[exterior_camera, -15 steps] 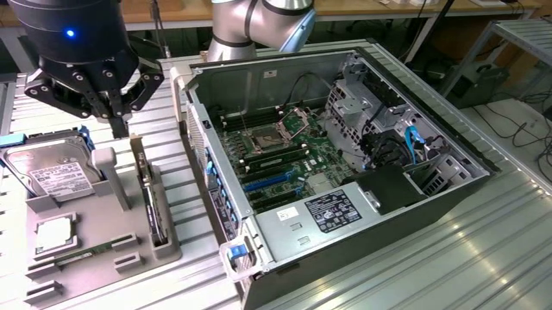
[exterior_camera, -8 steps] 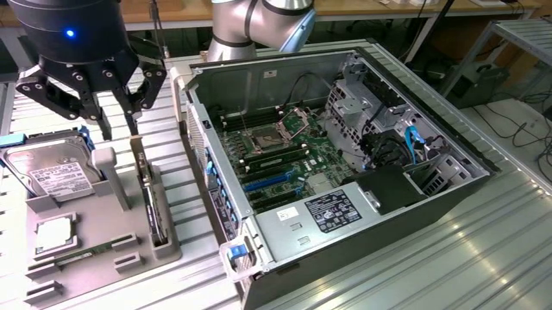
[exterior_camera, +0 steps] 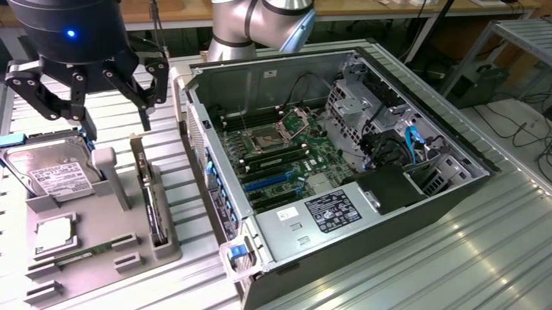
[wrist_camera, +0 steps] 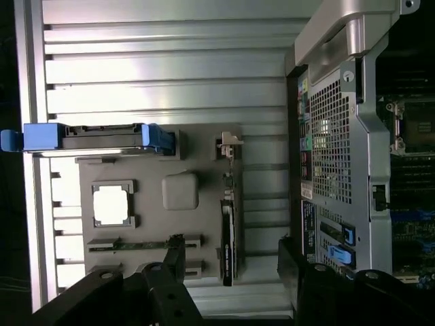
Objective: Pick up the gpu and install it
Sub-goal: 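Pick up the gpu and move the gpu toward the slot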
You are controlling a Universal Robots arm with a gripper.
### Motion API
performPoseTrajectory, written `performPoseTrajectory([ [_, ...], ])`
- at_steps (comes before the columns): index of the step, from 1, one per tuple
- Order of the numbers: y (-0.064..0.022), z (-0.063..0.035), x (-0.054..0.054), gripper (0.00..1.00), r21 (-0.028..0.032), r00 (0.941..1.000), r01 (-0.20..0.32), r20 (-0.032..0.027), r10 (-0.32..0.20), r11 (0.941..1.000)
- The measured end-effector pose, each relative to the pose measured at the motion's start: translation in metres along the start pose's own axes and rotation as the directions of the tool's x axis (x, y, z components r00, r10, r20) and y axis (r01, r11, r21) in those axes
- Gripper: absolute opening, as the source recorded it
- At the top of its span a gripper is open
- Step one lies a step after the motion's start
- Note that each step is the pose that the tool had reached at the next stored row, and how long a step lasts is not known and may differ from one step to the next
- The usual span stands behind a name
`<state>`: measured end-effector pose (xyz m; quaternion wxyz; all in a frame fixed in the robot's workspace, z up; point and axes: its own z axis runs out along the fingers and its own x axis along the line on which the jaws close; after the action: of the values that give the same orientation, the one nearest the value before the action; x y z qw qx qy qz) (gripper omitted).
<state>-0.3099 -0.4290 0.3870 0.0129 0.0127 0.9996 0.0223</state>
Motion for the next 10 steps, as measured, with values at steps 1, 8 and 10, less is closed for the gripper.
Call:
performPoseTrajectory([
  [1, -0.0001, 0.0008, 0.0, 0.66, -0.0001, 1.0, 0.005, -0.0002, -0.005, 1.0],
  [8, -0.0004, 0.0082, 0.0002, 0.66, 0.0016, 1.0, 0.01, -0.0004, -0.01, 1.0],
  [10, -0.0005, 0.0092, 0.0002, 0.66, 0.0016, 1.0, 0.01, -0.0004, -0.01, 1.0],
])
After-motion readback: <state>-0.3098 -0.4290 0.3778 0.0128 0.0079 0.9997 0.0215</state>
